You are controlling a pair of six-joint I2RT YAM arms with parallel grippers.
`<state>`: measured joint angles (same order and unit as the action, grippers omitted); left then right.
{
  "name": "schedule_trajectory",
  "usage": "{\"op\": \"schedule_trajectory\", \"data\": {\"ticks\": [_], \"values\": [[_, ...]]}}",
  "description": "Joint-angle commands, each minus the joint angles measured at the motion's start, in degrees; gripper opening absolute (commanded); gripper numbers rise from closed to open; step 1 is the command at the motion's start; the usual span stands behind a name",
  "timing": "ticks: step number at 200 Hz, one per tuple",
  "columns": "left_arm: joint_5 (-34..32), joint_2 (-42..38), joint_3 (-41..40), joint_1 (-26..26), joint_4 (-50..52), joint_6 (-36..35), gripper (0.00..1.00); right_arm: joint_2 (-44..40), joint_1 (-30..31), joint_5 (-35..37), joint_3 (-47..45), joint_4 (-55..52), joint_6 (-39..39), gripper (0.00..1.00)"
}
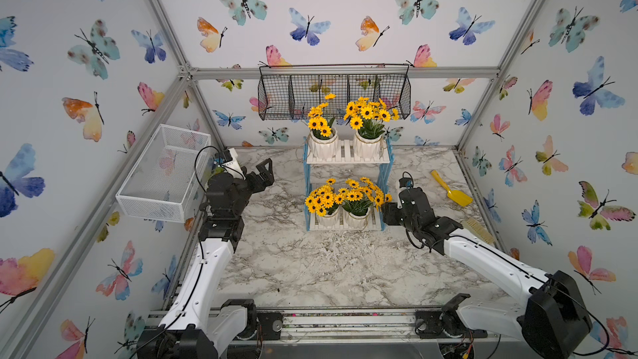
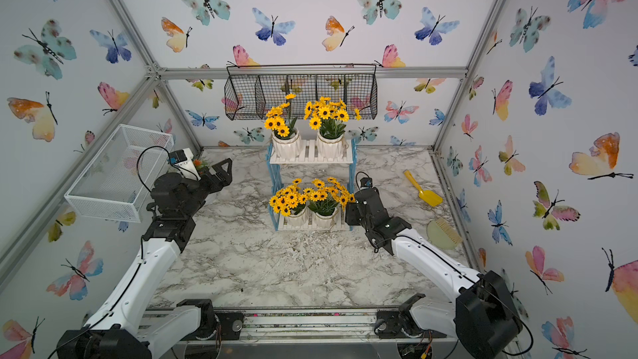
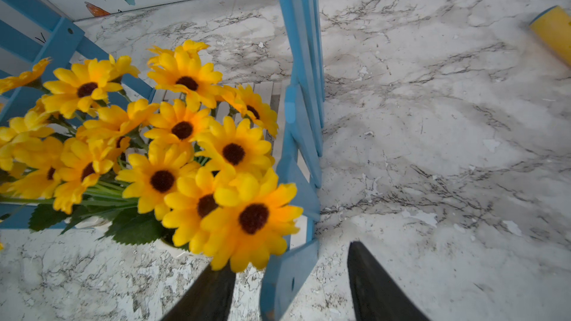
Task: Take the sunflower pots off the shelves
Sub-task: Move the shelf to the center of the board.
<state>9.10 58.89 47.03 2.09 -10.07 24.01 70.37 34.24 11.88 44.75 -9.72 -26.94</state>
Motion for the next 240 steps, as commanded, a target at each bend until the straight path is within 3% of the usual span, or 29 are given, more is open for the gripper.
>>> {"op": "schedule_trajectory", "data": {"ticks": [1,84,117,240], "values": [[1.0,0.08,-0.27,-0.15,-1.71,-0.87,0.98,0.99,0.58,2.77,1.78,1.05,0.07,0.58],[0.83,0.43,-1.22,-0.18,-2.42,-1.05,0.98,3.32,1.01,3.85,2.33,2.79,-0.2,0.48],[0.83,0.34,-1.5,-0.16,-2.5,-1.15,0.98,3.81,1.19,4.18,2.45,3.09,-0.23,0.38],[-0.56,-0.01,-2.9,-0.19,-2.33,-1.87,0.98,1.49,1.8,5.26,1.06,1.08,-0.52,0.17]]}}
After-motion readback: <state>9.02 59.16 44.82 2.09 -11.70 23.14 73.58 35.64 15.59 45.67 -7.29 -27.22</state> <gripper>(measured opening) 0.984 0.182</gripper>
